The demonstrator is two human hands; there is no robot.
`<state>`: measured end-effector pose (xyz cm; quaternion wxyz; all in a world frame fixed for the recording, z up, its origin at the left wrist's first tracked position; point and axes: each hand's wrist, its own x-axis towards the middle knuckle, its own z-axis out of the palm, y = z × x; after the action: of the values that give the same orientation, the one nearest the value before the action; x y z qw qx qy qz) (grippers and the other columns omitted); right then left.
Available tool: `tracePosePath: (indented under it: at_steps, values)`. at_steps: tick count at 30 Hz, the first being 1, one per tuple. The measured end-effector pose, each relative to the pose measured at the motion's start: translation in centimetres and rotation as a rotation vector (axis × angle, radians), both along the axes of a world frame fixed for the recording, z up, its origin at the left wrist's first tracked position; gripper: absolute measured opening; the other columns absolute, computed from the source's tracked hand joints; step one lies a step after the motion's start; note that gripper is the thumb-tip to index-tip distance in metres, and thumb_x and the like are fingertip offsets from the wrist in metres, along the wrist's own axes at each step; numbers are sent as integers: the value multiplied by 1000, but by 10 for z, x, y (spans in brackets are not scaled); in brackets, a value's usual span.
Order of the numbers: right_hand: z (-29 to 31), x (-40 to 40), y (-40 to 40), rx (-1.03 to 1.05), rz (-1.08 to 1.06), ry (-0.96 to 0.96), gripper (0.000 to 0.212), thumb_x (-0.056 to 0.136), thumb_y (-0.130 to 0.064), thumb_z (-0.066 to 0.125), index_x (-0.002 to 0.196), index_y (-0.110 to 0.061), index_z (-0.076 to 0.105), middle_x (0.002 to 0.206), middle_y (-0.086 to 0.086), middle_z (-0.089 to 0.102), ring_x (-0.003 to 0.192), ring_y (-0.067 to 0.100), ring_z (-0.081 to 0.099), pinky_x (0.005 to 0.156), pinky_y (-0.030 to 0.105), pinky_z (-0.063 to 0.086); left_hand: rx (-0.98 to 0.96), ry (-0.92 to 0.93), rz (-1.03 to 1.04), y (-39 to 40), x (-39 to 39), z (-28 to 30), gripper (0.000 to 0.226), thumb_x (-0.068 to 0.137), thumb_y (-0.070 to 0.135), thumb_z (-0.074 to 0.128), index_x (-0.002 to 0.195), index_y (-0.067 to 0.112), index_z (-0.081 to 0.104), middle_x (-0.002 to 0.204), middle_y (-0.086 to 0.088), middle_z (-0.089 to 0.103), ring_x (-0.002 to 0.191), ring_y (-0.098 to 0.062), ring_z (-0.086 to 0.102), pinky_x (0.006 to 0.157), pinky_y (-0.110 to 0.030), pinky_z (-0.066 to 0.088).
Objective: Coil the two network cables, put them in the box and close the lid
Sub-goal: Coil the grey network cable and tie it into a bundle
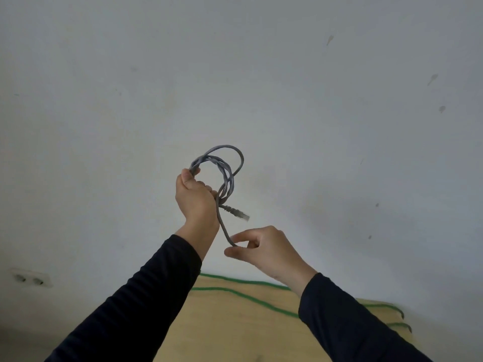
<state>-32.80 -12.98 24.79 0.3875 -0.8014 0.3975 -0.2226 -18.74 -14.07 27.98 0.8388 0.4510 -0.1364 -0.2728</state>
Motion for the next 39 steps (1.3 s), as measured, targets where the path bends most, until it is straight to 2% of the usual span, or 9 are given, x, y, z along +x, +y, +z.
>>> tracePosePath:
  at_steps: [3,5,8,12,18,22,27,31,39]
  values:
    - [1,-2,-7,-69,-60,-34,7,84,-25,65,80,-25,70,61,-5,63,44,-2,47,48,9,35,-33,37,-30,1,2,4,35,101,33,27,83,18,53,55,4,25,30,-4,29,34,-15,29]
    - [5,-5,-16,-48,-151,-159,19,83,-14,59,76,-28,69,70,-6,68,58,4,53,56,17,39,-21,-2,-77,2,7,3,36,101,32,27,81,18,54,53,5,25,30,-5,28,34,-15,29]
    - [16,-12,-30,163,-238,-509,22,85,-6,52,86,-18,69,85,-1,73,70,12,55,59,24,38,3,-103,-272,3,8,-5,38,102,31,27,84,13,55,48,8,24,32,-5,23,35,-17,26]
    - [23,-20,-40,149,-268,-622,17,91,-2,46,99,-17,46,77,2,68,64,13,51,59,23,37,52,-249,-534,8,4,-17,37,102,31,29,87,10,56,46,11,22,39,-6,18,36,-16,23]
    - [27,-32,-46,-200,-174,-51,31,89,-3,43,87,-24,66,67,-7,64,53,4,48,48,11,38,-38,-352,-555,9,3,-16,34,101,30,31,87,12,56,49,13,23,41,-5,18,37,-15,21]
    - [26,-30,-41,-288,-121,132,35,90,-2,39,94,-19,69,77,1,66,56,4,48,43,7,36,-101,-278,-473,6,-4,-16,36,102,29,29,86,14,57,48,12,22,41,-6,18,39,-16,20]
    - [29,-30,-41,-378,-149,233,37,90,-1,36,99,-15,69,81,5,63,61,11,47,45,9,34,-89,-214,-457,5,-7,-21,36,102,31,29,85,13,56,50,10,20,42,-7,17,39,-16,20]
    - [33,-32,-40,-418,-201,276,36,90,0,37,101,-12,69,86,8,65,78,21,48,58,22,37,-109,-193,-426,5,-11,-21,35,102,30,29,86,13,55,49,11,20,42,-7,17,39,-16,20]
    - [34,-20,-13,-309,-183,168,33,89,-2,40,91,-14,70,84,10,68,58,21,52,36,10,33,-140,30,-138,7,-21,-6,31,101,29,27,85,18,51,56,6,24,39,-6,25,39,-17,27]
